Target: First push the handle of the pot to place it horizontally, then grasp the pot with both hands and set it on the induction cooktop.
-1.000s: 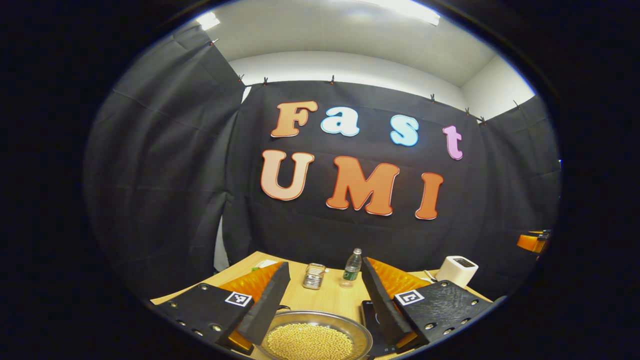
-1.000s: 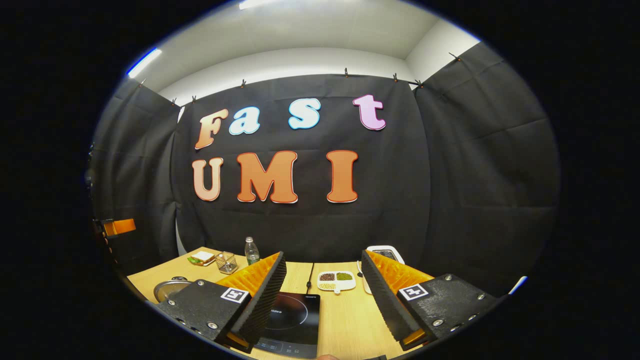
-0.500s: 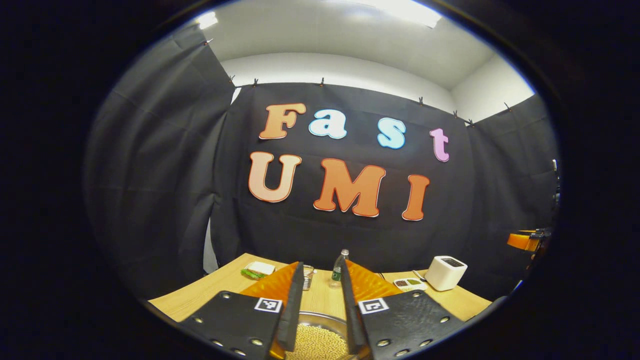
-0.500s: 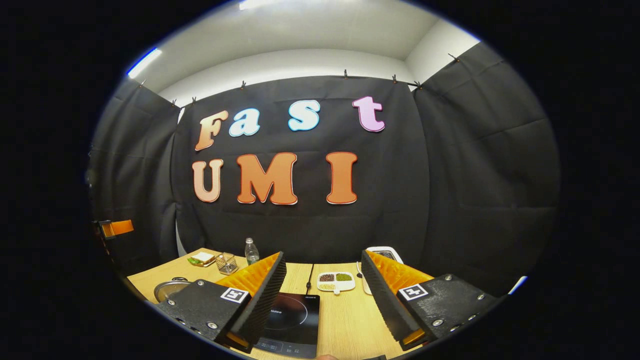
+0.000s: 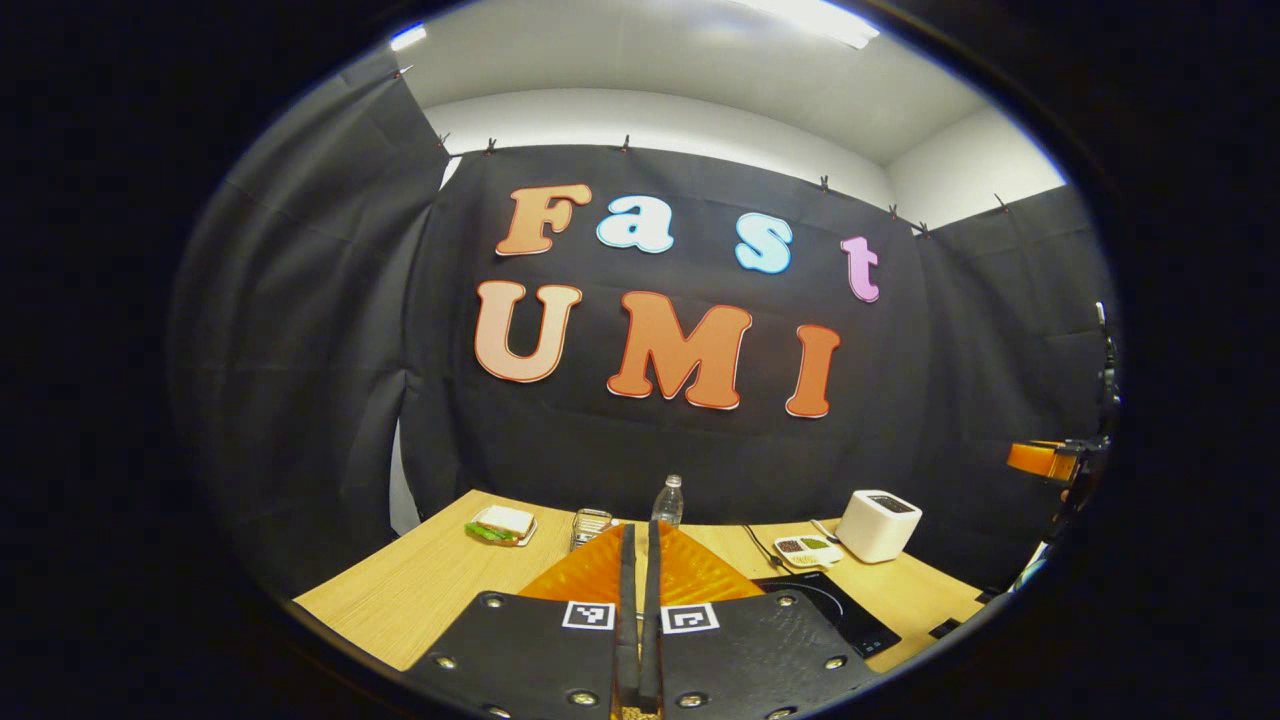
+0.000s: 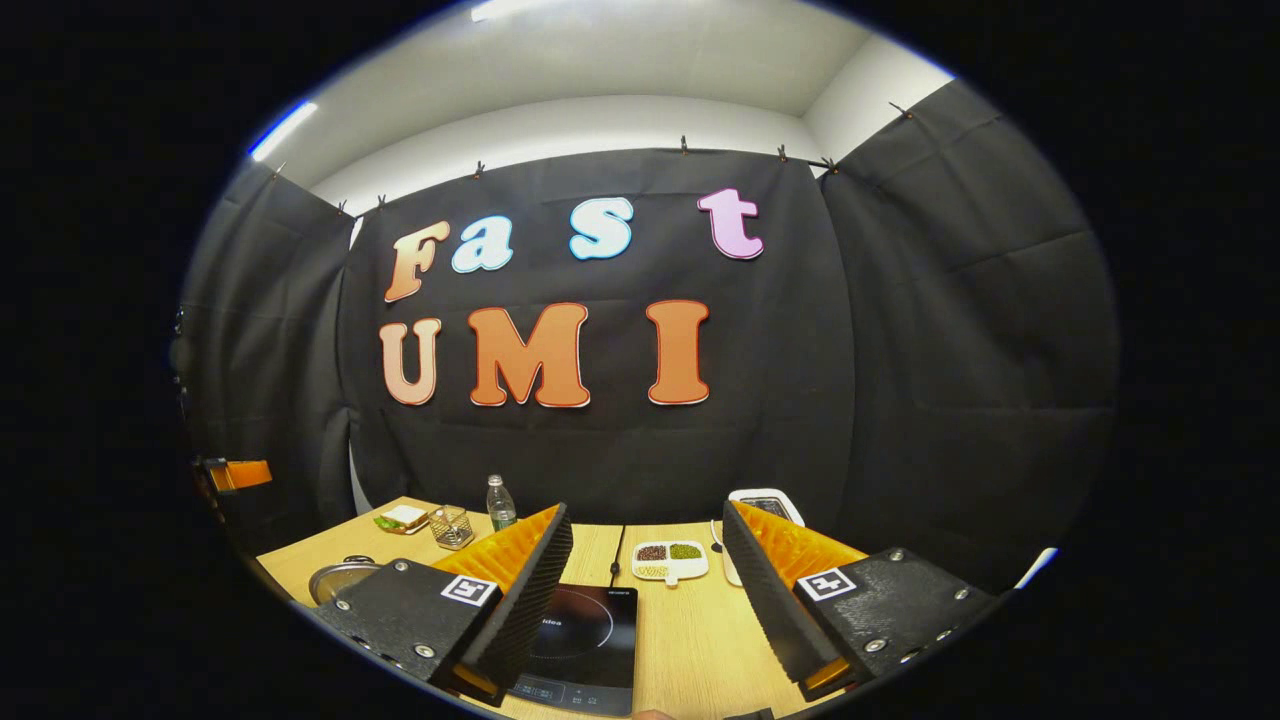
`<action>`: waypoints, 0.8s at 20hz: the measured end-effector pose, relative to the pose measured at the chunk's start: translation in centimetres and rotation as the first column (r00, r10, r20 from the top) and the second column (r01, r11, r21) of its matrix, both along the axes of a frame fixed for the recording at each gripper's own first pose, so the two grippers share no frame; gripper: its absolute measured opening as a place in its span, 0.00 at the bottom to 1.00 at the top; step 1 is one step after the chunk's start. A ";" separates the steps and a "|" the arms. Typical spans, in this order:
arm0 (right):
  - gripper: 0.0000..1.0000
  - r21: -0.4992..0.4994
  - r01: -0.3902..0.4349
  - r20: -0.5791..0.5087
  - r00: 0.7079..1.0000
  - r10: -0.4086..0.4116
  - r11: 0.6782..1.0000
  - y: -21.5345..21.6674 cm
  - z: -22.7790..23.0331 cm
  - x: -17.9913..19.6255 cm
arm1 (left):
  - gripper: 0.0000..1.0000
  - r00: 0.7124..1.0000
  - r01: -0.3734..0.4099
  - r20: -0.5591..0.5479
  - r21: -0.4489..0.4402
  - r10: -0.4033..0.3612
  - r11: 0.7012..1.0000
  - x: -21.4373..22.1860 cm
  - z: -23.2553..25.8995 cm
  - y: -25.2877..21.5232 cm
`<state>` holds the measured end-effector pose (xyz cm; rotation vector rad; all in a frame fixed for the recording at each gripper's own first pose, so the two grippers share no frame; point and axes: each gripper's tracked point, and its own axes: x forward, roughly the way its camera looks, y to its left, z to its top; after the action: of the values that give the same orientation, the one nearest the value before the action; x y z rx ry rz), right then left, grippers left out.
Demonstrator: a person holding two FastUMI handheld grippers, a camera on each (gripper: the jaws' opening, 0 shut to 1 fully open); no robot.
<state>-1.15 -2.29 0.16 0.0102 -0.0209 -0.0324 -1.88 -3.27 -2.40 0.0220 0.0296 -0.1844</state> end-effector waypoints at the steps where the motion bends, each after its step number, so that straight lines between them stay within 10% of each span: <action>1: 0.94 0.005 0.003 -0.001 1.000 -0.003 1.000 -0.1 -0.1 0.1 | 0.02 1.000 0.008 -0.010 0.009 -0.008 1.000 -0.1 -0.4 -0.3; 16: 0.93 0.003 -0.002 -0.009 1.000 0.002 1.000 0.4 -0.8 0.3 | 0.02 0.971 0.075 -0.230 0.058 -0.060 0.995 -1.7 -9.7 -1.1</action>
<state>-0.81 -1.92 -0.61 0.0127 -0.0119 -0.0300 -3.61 -4.37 -12.08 0.0683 0.2646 -0.2533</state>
